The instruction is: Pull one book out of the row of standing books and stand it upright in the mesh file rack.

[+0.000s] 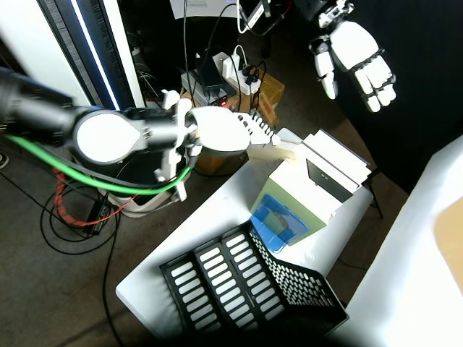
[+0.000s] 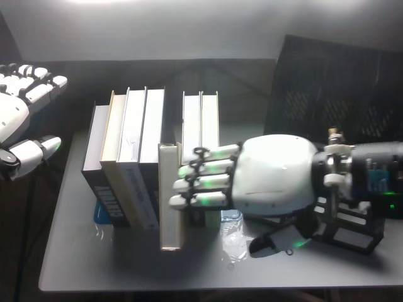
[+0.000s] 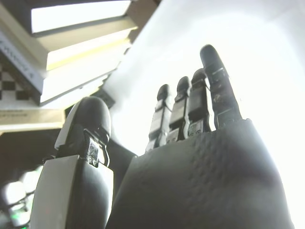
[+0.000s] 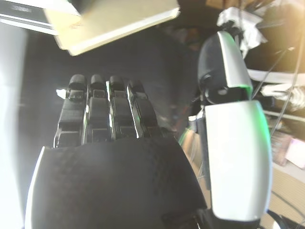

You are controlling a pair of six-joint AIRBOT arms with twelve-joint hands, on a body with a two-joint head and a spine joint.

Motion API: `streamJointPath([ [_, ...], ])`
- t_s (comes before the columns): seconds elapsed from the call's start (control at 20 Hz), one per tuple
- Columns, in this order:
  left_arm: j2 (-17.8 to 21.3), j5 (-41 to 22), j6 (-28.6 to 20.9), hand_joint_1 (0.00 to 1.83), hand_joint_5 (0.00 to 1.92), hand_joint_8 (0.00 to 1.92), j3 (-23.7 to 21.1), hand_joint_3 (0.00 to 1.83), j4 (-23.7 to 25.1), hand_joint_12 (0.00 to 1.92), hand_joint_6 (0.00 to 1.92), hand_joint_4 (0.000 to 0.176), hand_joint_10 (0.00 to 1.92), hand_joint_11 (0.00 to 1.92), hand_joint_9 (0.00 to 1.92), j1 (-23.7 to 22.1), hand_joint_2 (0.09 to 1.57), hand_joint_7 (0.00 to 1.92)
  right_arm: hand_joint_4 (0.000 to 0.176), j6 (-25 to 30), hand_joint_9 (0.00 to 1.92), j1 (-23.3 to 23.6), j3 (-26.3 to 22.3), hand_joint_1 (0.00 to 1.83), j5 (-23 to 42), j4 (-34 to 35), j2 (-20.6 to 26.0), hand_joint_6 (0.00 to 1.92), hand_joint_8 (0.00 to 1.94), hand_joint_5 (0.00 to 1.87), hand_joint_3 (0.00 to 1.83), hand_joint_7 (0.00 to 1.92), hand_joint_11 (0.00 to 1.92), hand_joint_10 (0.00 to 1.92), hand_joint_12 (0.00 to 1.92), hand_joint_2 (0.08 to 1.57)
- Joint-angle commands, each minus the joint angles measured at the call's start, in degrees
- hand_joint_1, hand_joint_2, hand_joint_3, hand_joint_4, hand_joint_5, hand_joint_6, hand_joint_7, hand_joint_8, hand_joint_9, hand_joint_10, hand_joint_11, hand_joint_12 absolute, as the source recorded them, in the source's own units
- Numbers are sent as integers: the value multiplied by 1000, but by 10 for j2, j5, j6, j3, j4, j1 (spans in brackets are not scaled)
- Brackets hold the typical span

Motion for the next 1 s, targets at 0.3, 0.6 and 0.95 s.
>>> streamJointPath([
  [0.3,11,-51,-4,390,80,0,20,0,10,490,2,62,0,0,0,-23,1380,0,0,0,0,42,25,926,-7,-103,-62,12,0,32,0,1,2,0,0,973],
  [0.6,11,-55,-47,412,90,0,32,0,25,738,1,74,0,0,0,-22,1374,0,13,-1,240,46,47,998,-41,-187,-116,11,8,157,0,145,0,37,740,856],
  [0.95,14,-80,-57,351,55,0,28,0,40,571,1,81,0,0,0,-21,1377,0,0,-27,96,46,74,1154,-79,-217,-164,20,22,367,19,242,0,72,361,1137],
])
